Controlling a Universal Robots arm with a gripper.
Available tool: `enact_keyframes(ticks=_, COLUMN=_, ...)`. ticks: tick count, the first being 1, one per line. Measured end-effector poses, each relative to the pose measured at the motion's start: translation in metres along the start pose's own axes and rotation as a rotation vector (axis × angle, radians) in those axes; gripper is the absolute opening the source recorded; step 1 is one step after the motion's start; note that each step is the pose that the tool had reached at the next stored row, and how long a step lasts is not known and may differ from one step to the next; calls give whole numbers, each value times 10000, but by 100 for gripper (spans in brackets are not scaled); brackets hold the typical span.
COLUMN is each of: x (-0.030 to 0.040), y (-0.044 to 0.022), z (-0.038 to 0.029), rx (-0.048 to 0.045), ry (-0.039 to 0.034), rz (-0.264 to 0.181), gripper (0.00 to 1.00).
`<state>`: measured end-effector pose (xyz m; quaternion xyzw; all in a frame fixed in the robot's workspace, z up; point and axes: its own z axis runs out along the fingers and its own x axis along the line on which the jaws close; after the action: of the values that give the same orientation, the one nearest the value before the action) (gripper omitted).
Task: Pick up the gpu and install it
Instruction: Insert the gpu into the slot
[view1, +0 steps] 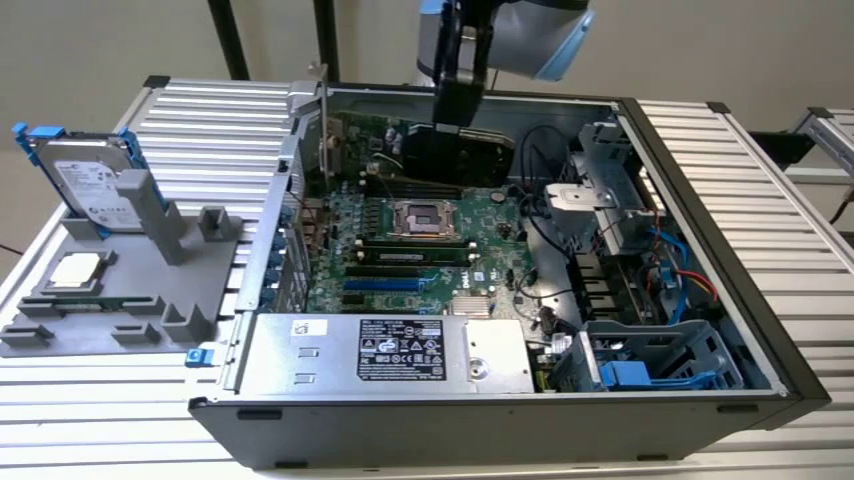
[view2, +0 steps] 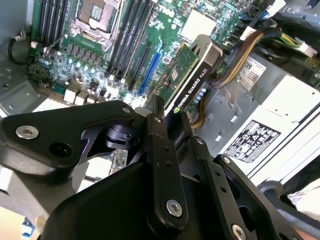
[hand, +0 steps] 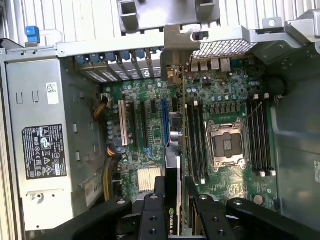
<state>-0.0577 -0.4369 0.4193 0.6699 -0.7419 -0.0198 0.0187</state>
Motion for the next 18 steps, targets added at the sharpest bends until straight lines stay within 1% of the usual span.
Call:
enact_keyframes(ticks=12, x=-1, y=-11, z=0, rx=2, ry=60, rz=-1105, gripper=0)
enact_keyframes(ticks=18, x=-1, y=-11, z=0, rx=2, ry=83, rz=-1539, gripper=0)
